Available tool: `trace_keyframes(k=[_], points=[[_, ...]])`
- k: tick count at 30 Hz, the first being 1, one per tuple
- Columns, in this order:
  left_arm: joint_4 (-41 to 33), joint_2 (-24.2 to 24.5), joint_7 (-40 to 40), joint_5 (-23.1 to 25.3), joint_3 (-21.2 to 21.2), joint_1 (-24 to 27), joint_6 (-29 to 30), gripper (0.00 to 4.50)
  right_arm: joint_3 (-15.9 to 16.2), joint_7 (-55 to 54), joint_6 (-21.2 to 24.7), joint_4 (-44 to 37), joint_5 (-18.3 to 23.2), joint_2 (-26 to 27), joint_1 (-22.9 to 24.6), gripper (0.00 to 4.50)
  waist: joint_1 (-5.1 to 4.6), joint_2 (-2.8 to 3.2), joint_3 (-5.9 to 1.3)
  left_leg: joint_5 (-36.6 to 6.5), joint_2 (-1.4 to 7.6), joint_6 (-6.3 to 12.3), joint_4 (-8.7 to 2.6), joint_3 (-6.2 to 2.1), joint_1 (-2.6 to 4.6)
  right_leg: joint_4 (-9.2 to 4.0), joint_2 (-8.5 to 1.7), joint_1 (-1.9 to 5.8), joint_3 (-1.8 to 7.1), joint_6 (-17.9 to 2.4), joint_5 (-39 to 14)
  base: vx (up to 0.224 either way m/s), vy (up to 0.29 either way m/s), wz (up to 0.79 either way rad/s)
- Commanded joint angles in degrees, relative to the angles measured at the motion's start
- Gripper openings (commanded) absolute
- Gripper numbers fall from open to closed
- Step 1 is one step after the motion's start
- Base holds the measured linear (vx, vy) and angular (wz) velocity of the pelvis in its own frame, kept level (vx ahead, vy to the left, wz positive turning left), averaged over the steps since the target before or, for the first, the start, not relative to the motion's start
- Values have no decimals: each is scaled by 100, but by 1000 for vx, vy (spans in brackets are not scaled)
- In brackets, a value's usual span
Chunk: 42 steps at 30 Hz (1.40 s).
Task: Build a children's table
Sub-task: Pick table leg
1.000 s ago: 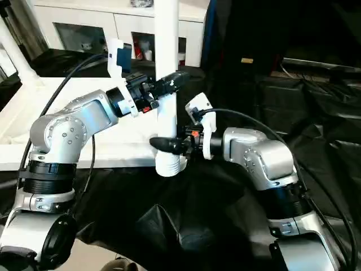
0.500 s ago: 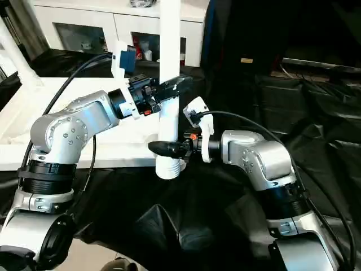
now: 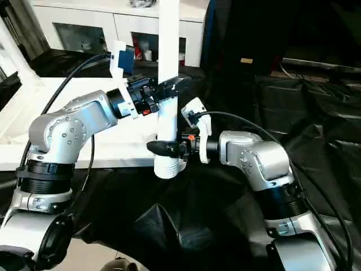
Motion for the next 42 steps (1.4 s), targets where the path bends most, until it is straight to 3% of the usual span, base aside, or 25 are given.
trace_keyframes(k=[1,4,7,10,12,13,14,16,17,21,22,23,24,26,27,28,31,32,36,42], points=[[-130,44,-29,4,14,-122,-98,179,-113,-126,67,85,-29,-28,-42,190,2,-108,-500,-608,137,100,-346,-10,65,-374,-293,367,278,-1015,-1027,0,0,0],[-156,48,26,69,19,-117,-190,179,-134,-149,44,78,-39,-21,-38,190,3,-107,-505,-587,136,102,-344,-11,63,-370,-292,371,279,-1009,-1002,0,0,0],[-251,124,-226,24,-95,-79,-181,249,-141,-151,-14,69,-57,-15,-34,190,4,-104,-503,-602,137,99,-346,-11,70,-373,-295,365,277,-1016,-1022,0,0,0],[-251,75,-231,-53,-49,-72,-164,257,-157,-154,-31,54,-48,-4,-31,190,-1,-76,-501,-628,138,77,-348,-11,71,-376,-288,361,278,-1019,-1022,0,0,0],[-125,-170,-37,-160,224,-130,-424,276,-213,-183,-75,32,-19,37,-14,190,3,-90,-506,-620,139,78,-343,-11,67,-372,-297,373,278,-1057,-953,0,0,0],[44,-445,7,-538,669,-241,-676,279,-303,-266,-128,28,11,110,8,190,4,-104,-502,-608,127,97,-333,1,50,-381,-302,384,280,-1108,-913,0,0,0],[44,-445,7,-538,669,-241,-676,279,-303,-266,-128,28,11,110,8,190,15,-110,-505,-600,121,96,-328,1,47,-383,-313,388,278,-1137,-905,0,0,0],[269,-648,111,-1036,1207,-376,-849,279,-445,-432,-222,17,33,212,54,189,19,-112,-508,-632,115,122,-328,-3,58,-382,-296,378,269,-1144,-940,0,0,0],[331,-690,155,-1181,1356,-413,-886,279,-501,-492,-263,13,43,250,70,189,24,-78,-511,-649,117,113,-327,-9,62,-370,-297,380,269,-1148,-941,0,0,0],[532,-614,198,-1281,1640,-460,-1064,279,-875,-853,-567,90,71,433,115,189,7,-87,-515,-686,116,106,-332,-10,63,-375,-290,373,261,-1120,-956,0,0,0],[602,-350,-9,-784,1331,-342,-1138,279,-1038,-1031,-723,151,35,487,124,189,0,-82,-513,-678,123,120,-345,-15,76,-390,-286,360,264,-1023,-1018,0,0,0],[621,-261,-84,-600,1209,-297,-1183,279,-1083,-1083,-758,167,21,503,127,189,-6,-70,-506,-676,128,132,-359,-26,80,-410,-279,349,265,-933,-1100,0,0,0],[690,157,-489,180,560,-77,-1466,279,-1169,-1296,-911,219,-127,509,150,189,-11,-59,-515,-655,131,95,-361,-22,98,-397,-275,351,270,-858,-1104,0,0,0],[759,600,-890,820,-137,145,-1787,279,-1141,-1515,-1079,249,-362,464,201,189,-25,-35,-509,-638,143,29,-385,-37,105,-395,-267,332,273,-707,-1166,0,0,0],[768,677,-961,932,-258,187,-1862,279,-1144,-1547,-1094,251,-386,464,212,189,-15,-32,-516,-637,149,12,-390,-46,121,-404,-275,319,275,-659,-1187,0,0,0],[815,1040,-1298,1411,-818,404,-2181,279,-1203,-1771,-1199,277,-500,499,272,189,-31,-5,-515,-626,153,-89,-399,-43,118,-384,-281,318,285,-661,-1094,0,0,0],[1078,1523,-1697,2218,-1629,648,-2917,279,-1322,-2076,-1353,300,-603,607,376,189,-58,-3,-520,-684,140,-149,-409,-30,109,-356,-279,333,295,-728,-952,0,0,0],[1264,1651,-1815,2493,-1871,690,-3179,279,-1354,-2207,-1628,333,-697,696,416,189,-57,3,-524,-694,146,-176,-407,-25,120,-353,-283,327,296,-776,-858,0,0,0],[1819,1907,-2292,2978,-2312,732,-3678,279,-1234,-2470,-1951,335,-984,773,511,189,-77,12,-498,-933,133,-238,-428,-23,119,-369,-303,325,299,-855,-1017,0,0,0],[2612,2011,-2821,3123,-2497,559,-3917,279,-954,-2210,-1872,240,-1038,670,684,189,-132,9,-495,-1084,131,-193,-436,-31,113,-382,-310,337,303,-935,-1097,0,0,0]])
